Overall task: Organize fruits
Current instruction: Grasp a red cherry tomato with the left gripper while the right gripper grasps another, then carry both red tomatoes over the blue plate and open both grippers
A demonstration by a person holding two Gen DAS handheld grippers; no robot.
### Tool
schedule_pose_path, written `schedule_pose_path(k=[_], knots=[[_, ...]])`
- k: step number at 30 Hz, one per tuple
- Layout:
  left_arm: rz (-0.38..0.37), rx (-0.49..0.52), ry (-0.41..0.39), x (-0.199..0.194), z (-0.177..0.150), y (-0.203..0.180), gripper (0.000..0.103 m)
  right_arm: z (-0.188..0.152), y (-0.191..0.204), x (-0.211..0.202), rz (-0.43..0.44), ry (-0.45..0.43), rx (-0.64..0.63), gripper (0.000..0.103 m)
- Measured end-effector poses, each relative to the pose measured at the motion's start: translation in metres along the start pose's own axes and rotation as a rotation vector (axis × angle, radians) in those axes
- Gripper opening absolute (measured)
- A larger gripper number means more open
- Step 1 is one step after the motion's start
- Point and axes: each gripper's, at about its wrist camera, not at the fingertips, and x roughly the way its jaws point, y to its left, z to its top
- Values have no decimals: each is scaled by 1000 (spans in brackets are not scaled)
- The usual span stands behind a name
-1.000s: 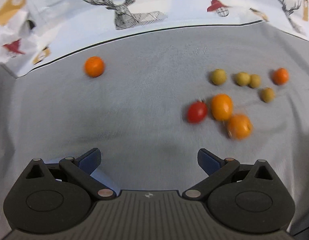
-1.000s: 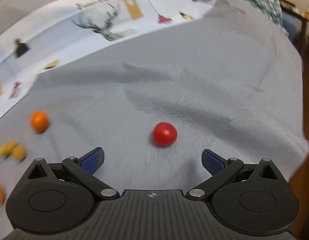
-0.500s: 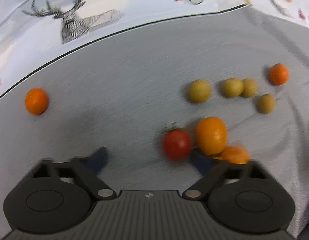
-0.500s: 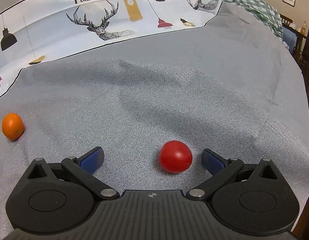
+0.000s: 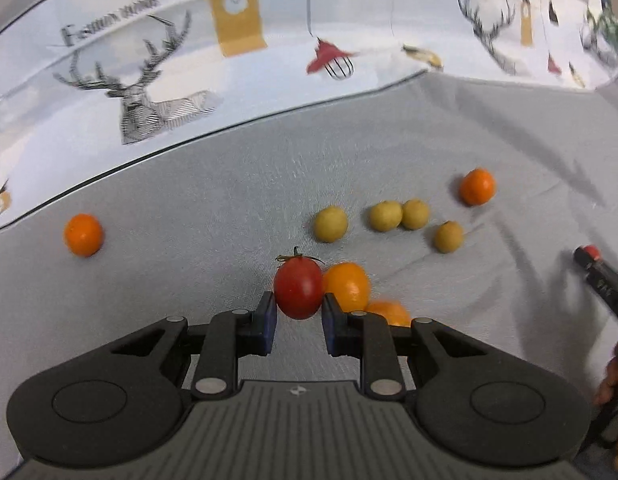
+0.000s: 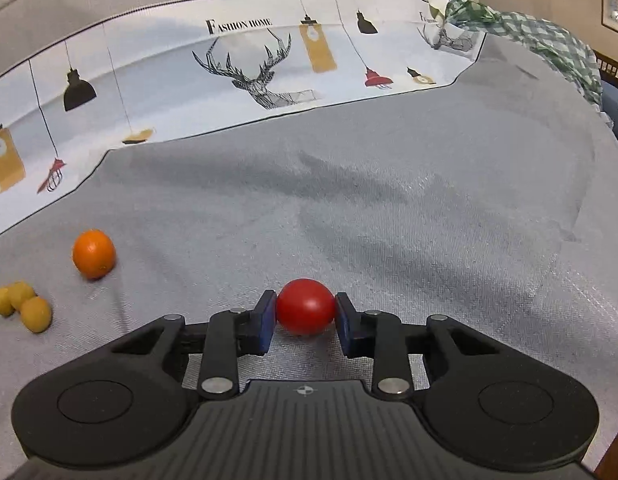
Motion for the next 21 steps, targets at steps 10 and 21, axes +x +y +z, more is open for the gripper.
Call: schedule_pose_path(k=[10,21], knots=[[9,-114,-61,-143,-75,9,26,-3,11,-108,235,-5,-31,33],[128,-247,-126,-258,-199,47,26,-41,48,-292,701,115,-237,33]])
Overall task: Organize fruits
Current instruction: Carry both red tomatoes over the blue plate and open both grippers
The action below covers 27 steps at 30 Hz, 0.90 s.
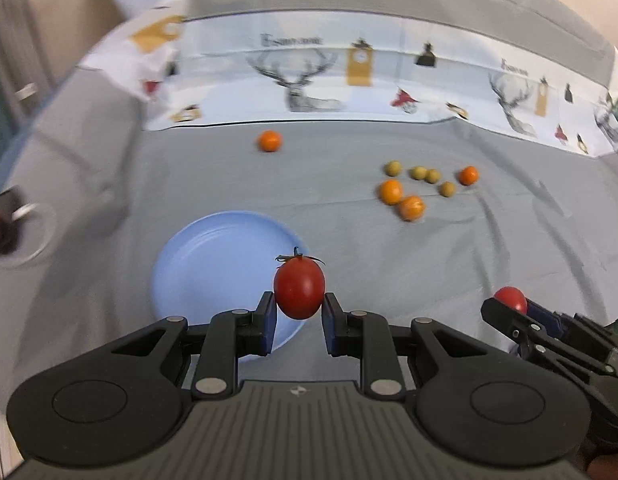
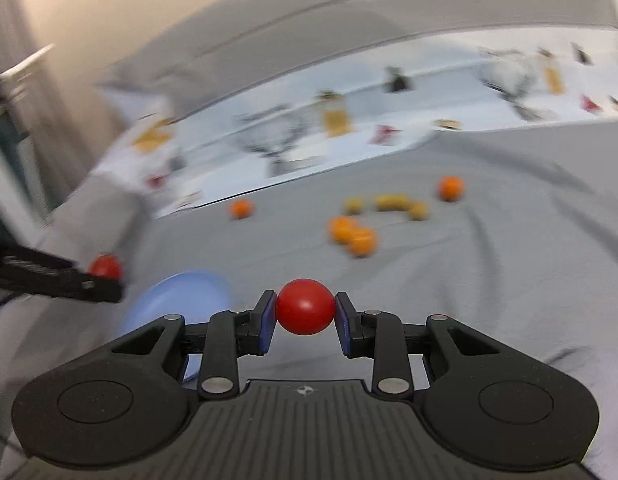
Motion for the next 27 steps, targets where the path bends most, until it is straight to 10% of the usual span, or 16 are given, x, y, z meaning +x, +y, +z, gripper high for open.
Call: schedule_pose_path(k=[11,27], knots=[[-3,-92,-92,-55,-66,52,26,-17,91,-43,91,11,-210,33],[-40,-142,-132,-60,-66,73,26,-13,114,-37,38,26,-274,33]])
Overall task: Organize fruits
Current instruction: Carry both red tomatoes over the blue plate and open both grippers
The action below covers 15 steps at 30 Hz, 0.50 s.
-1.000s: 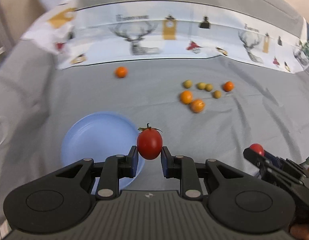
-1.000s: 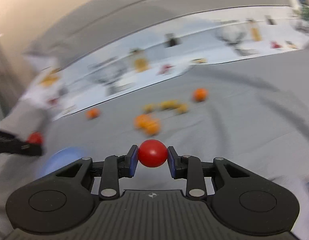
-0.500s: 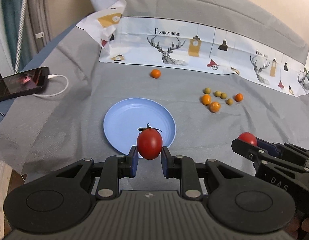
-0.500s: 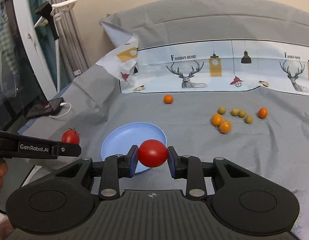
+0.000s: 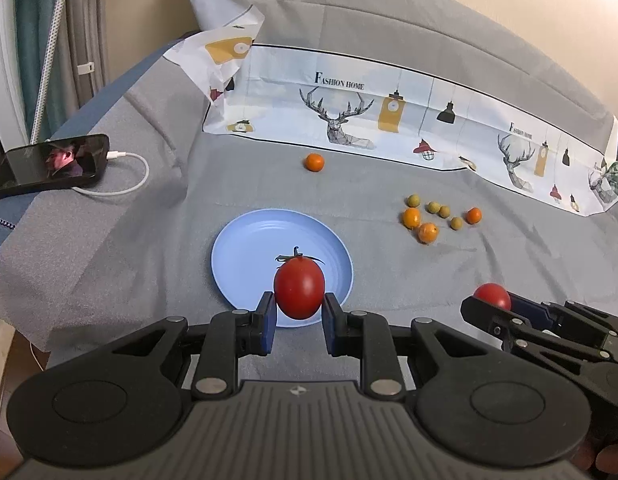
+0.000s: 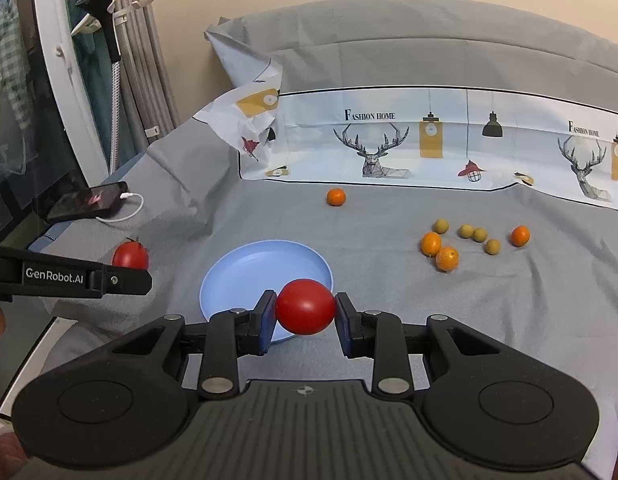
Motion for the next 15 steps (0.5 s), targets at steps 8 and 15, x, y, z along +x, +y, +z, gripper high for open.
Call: schedule_pose_path(k=[8,15], knots=[[1,-13,10,9,5,5,26,0,0,6,-1,16,-17,33],[8,-25,24,23,16,9,26,7,-1,18,-12,17,-8,33]])
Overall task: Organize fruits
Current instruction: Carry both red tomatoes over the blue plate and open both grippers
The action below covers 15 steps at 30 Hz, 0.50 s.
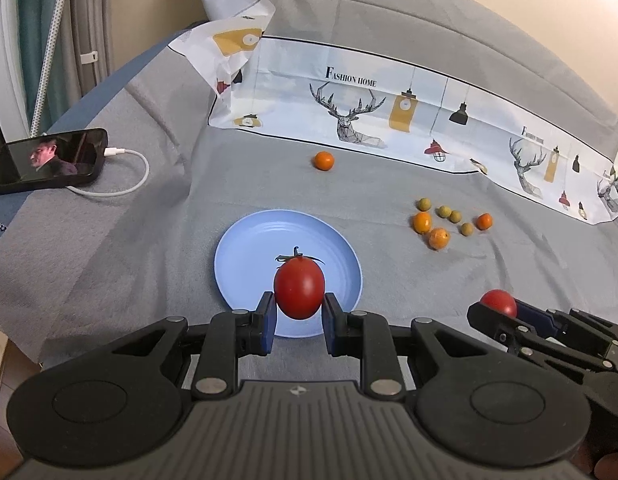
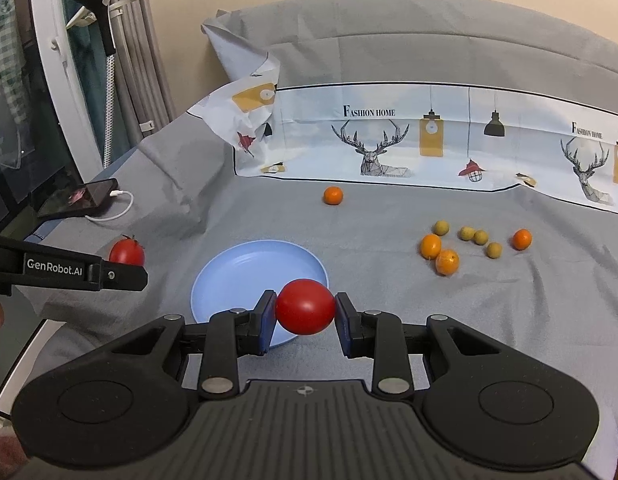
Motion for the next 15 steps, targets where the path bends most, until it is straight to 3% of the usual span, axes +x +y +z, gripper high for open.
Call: schedule_pose_path(k=[15], knots=[[28,3,80,61,23,4,26,4,-3,63,15,99,12,33]])
